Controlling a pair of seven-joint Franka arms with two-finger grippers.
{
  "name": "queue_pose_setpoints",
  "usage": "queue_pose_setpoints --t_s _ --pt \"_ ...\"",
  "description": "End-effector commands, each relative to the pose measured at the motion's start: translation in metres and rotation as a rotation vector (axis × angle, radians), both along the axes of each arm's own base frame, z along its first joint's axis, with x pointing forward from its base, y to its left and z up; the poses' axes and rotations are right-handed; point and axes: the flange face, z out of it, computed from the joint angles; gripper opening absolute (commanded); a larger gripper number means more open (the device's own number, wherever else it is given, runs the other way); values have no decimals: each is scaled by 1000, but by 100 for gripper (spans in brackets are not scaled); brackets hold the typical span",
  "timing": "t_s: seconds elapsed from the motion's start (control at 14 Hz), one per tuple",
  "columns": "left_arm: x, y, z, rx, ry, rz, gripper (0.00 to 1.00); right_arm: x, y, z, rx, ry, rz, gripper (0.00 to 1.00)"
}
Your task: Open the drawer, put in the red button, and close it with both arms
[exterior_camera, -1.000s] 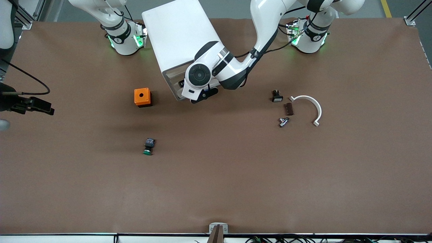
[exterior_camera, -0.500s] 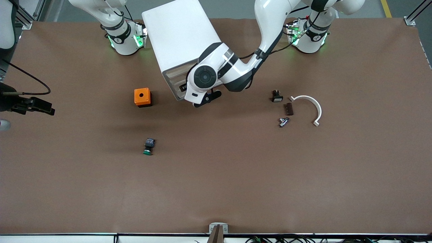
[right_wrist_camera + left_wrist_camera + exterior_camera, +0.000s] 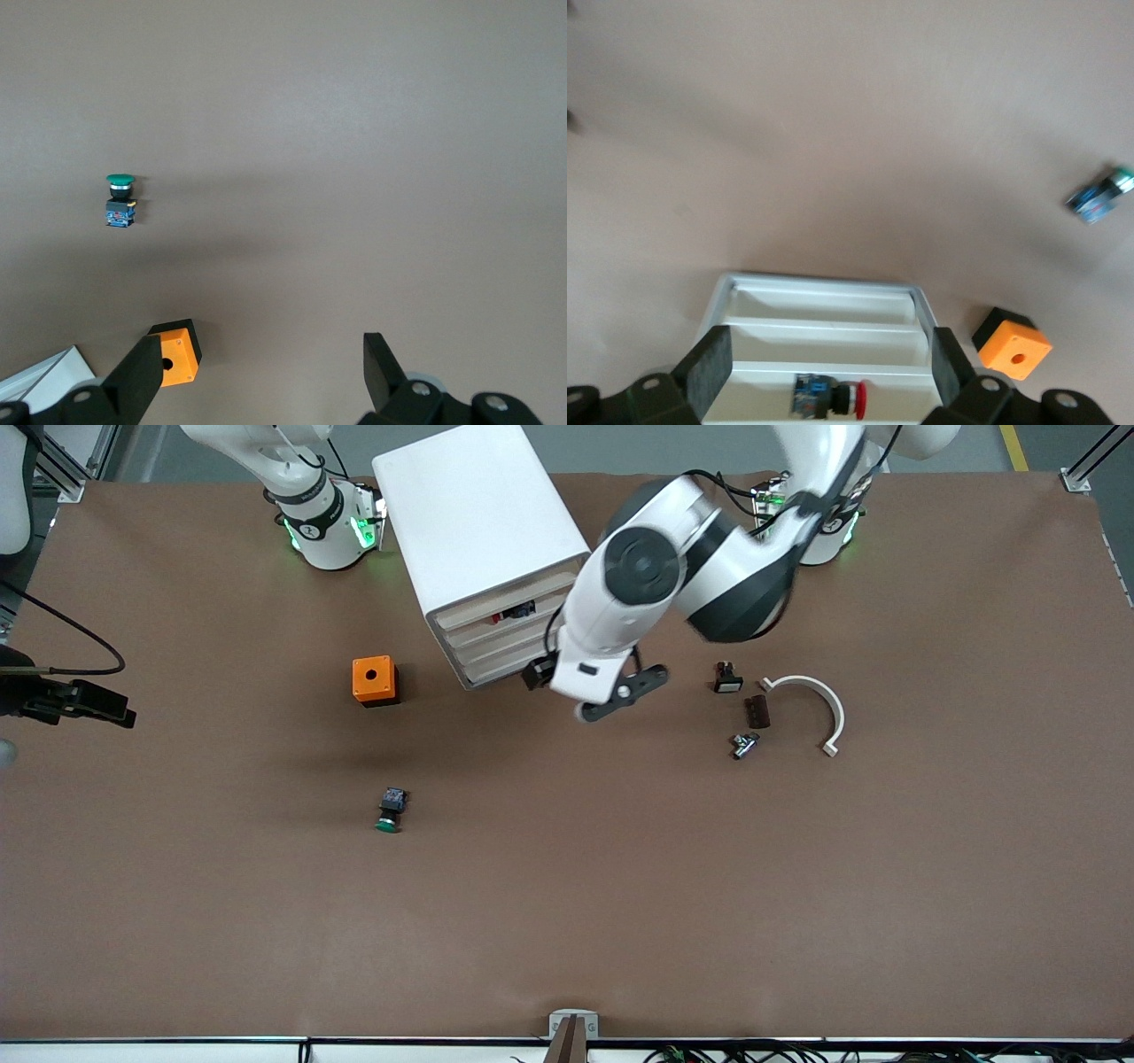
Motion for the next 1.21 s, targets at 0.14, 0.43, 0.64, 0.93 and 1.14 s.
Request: queue_pose_setpoints --t_s 0.14,0.43,0.64,0.93,1.14 --pt "40 133 77 -12 -71 -51 99 -14 -4 11 17 -7 -7 100" --pt "50 236 115 -23 -79 -189 99 -28 -4 8 22 -3 -2 100" --pt "52 307 126 -2 -70 -294 99 -27 -12 10 18 -18 -5 100" --pt "50 367 124 43 -83 -380 99 -29 -13 13 13 -22 -5 100" --pt "39 416 124 25 -98 -431 99 -30 -21 13 7 -20 -16 100"
